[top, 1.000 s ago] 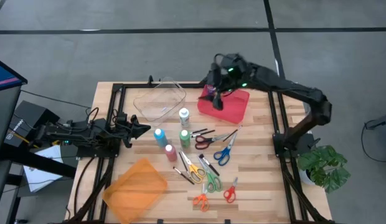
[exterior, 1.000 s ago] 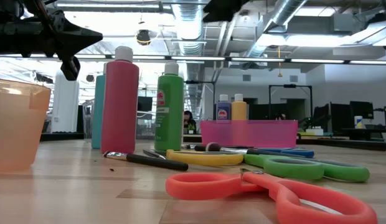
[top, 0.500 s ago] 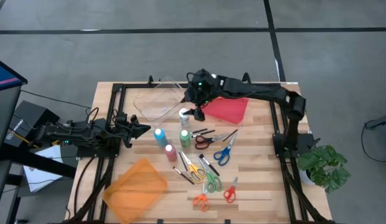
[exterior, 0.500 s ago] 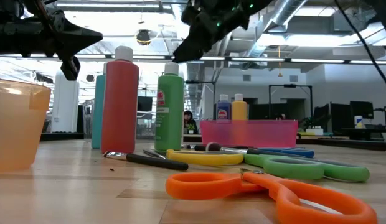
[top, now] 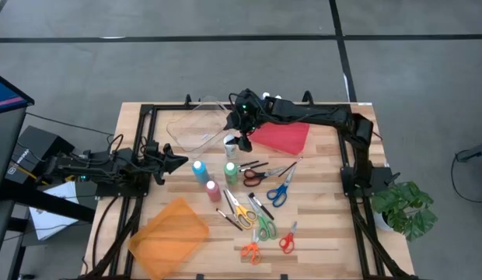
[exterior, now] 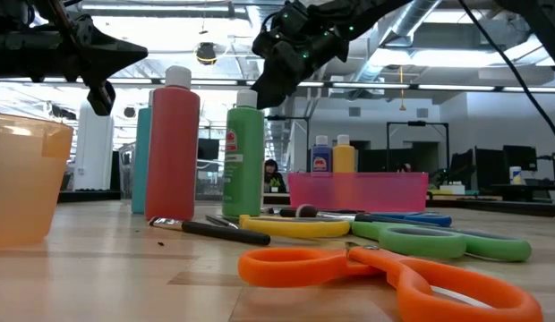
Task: Pick & Place Paint Supplies
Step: Put the white paint bottle into the red bin
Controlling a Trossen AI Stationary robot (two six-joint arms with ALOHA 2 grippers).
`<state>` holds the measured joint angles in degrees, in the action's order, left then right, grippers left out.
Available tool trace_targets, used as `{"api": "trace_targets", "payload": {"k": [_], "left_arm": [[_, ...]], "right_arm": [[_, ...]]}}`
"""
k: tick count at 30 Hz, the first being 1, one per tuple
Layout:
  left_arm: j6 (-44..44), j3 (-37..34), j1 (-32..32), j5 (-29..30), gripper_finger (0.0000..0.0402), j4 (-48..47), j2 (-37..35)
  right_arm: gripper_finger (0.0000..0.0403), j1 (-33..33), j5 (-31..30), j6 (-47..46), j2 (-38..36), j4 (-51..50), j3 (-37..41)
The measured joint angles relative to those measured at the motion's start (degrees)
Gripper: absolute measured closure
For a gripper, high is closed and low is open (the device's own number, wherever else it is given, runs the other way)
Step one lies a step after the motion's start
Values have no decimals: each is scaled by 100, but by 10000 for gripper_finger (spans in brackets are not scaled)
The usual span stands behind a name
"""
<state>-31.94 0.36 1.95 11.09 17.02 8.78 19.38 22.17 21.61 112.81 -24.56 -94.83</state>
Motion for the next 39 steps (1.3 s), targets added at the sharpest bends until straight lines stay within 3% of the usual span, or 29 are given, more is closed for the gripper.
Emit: {"api": "trace_targets", "payload": {"k": [22, 39], "left_arm": [[0, 0, -2, 0, 396, 0, 0], [2, 0, 0, 0, 396, 0, 0]], "right_arm": [[126, 67, 171, -55, 270, 24, 4], [204, 132, 179, -6, 225, -162, -2]]}}
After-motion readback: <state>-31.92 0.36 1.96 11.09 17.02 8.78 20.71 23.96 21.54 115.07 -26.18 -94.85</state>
